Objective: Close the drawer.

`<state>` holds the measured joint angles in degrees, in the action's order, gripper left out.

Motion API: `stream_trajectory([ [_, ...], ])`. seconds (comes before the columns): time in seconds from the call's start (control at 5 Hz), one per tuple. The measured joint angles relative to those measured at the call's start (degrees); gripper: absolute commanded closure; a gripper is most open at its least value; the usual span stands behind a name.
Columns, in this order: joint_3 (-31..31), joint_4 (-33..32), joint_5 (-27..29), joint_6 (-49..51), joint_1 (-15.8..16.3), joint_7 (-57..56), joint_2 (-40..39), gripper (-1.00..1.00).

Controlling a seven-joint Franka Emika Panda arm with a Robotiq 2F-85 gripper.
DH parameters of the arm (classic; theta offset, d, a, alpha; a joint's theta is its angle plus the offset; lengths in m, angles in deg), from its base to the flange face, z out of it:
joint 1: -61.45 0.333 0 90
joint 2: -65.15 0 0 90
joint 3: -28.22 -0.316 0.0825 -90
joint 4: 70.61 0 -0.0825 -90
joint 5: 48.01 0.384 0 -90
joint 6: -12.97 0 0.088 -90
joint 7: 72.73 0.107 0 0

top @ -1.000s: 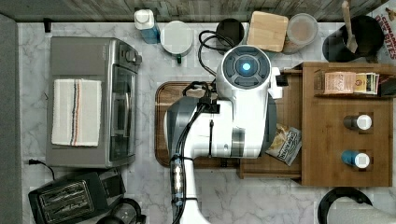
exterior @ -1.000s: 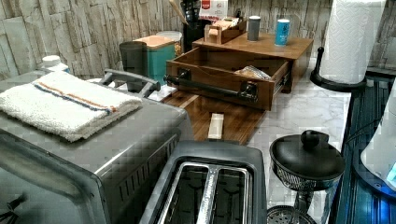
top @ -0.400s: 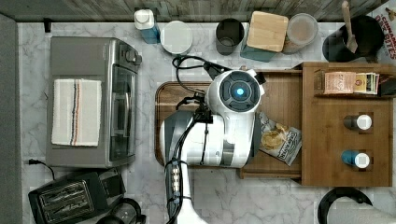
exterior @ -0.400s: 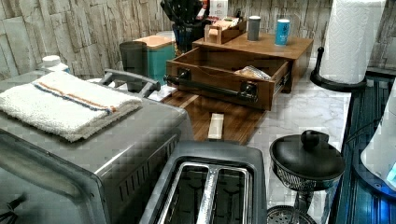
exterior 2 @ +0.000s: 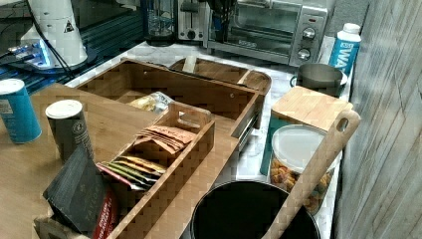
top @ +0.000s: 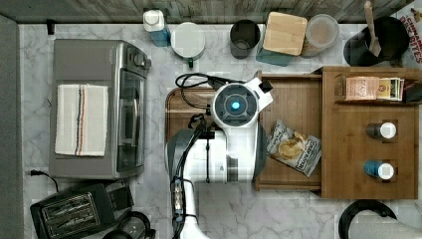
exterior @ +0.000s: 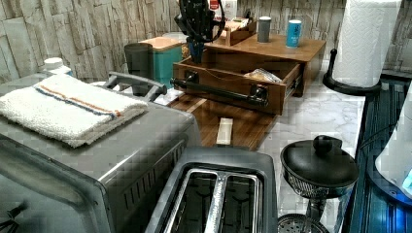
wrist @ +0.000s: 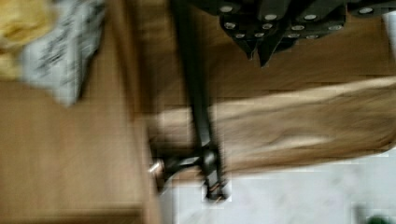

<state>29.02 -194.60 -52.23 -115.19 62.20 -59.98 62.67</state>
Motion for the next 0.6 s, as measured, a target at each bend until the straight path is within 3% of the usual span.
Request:
stream_trajectory([
  [0.2, -0.14, -1.23, -3.92, -5.37, 0.47, 4.17, -0.33, 1.00],
  [0.6, -0.60, -5.04, -3.93, -10.24, 4.47, 4.76, -0.41, 1.00],
])
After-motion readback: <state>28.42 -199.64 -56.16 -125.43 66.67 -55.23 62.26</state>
